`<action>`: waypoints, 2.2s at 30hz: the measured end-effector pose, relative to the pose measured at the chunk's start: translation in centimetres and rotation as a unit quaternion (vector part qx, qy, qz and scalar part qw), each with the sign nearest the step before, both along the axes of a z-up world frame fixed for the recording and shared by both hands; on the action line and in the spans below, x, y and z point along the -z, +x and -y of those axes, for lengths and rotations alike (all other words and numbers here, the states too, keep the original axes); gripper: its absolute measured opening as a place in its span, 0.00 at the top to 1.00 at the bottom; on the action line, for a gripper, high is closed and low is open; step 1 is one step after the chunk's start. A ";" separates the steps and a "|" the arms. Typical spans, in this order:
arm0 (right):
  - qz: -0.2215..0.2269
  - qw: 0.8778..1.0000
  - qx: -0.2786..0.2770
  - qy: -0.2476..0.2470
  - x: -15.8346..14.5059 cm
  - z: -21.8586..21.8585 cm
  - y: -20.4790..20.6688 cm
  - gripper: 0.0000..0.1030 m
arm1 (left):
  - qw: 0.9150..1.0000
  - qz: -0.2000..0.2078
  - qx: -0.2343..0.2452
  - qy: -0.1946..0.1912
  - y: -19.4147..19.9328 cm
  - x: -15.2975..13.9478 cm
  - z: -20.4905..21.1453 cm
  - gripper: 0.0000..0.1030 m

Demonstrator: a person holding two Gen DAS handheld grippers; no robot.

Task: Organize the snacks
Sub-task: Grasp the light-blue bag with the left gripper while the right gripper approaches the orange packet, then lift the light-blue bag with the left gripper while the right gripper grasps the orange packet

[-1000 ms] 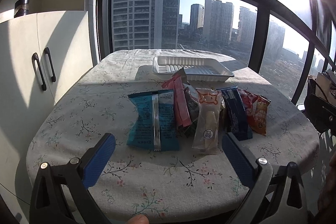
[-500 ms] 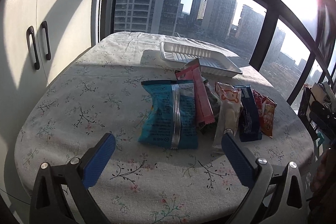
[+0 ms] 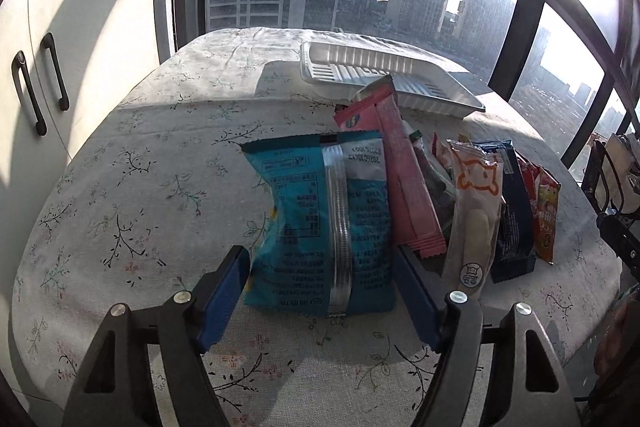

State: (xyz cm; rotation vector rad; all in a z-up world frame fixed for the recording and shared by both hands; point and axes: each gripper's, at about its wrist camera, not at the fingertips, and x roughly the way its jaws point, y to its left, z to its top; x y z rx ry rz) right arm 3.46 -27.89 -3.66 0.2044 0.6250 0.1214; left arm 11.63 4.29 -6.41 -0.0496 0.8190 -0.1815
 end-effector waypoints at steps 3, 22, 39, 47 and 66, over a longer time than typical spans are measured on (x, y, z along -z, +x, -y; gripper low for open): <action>-0.011 1.000 -0.011 0.002 0.7 -0.6 0.7 0.00 | 1.000 -0.001 0.002 0.006 0.6 -0.2 0.0 0.23; -0.050 0.998 -0.026 0.012 2.9 -1.3 3.5 0.30 | 0.997 -0.029 0.034 -0.063 1.1 0.5 -2.2 0.46; -0.127 0.984 0.000 0.125 5.5 2.6 7.9 0.34 | 0.987 -0.024 0.067 -0.147 1.0 0.2 -6.4 0.46; -0.158 0.982 -0.002 0.099 5.4 2.9 10.0 0.51 | 0.985 -0.014 0.063 -0.161 1.1 0.2 -7.5 0.46; -0.135 0.987 -0.013 0.080 4.9 3.6 8.5 0.87 | 0.985 -0.007 0.073 -0.157 1.1 -0.2 -7.5 0.46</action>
